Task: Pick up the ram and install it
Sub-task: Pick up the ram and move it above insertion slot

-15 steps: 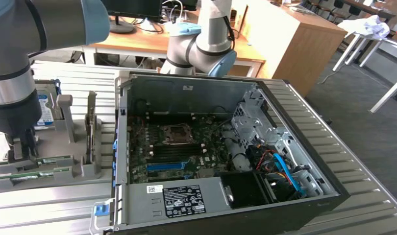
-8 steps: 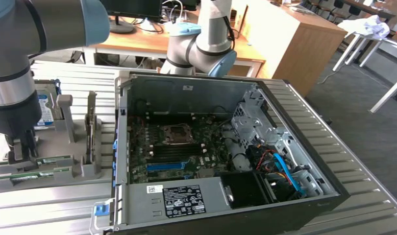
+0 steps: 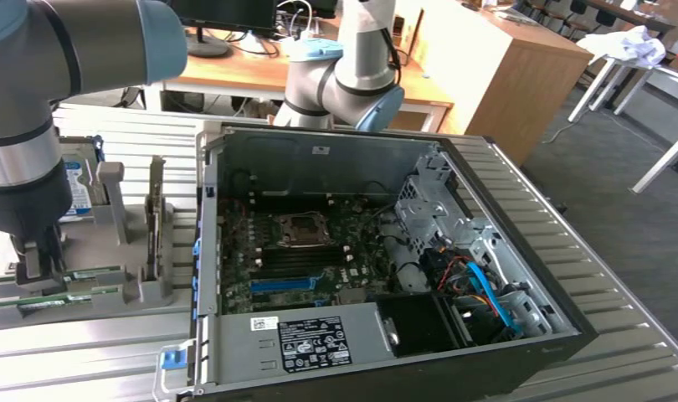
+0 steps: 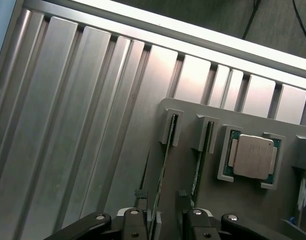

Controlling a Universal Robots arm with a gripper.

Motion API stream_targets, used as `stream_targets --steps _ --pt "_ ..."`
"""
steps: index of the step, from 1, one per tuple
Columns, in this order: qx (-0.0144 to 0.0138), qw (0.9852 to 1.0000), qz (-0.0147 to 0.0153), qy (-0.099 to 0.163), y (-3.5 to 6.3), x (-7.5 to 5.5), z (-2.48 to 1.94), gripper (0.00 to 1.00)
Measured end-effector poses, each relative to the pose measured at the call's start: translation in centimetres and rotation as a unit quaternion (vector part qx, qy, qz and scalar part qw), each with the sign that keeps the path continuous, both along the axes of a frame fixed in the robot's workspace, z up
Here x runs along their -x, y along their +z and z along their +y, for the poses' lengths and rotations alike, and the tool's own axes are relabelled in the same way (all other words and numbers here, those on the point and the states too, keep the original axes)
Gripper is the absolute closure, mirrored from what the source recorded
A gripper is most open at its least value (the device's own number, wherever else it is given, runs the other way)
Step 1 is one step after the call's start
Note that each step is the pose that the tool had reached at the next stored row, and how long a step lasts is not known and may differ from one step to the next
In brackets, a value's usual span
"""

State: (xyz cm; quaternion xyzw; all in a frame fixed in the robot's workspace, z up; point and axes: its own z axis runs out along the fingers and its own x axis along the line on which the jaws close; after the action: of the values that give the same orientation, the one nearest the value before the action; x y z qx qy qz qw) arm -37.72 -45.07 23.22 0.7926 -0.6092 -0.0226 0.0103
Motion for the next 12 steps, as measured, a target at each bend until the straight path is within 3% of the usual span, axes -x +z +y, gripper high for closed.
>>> stream_targets --steps 8,12 --pt "0.0006 1.0 0.0 -0.001 -0.67 0.0 -0.06 0.64" --pt "0.0017 0.9996 -0.0001 -0.027 -1.01 0.0 -0.06 0.64"
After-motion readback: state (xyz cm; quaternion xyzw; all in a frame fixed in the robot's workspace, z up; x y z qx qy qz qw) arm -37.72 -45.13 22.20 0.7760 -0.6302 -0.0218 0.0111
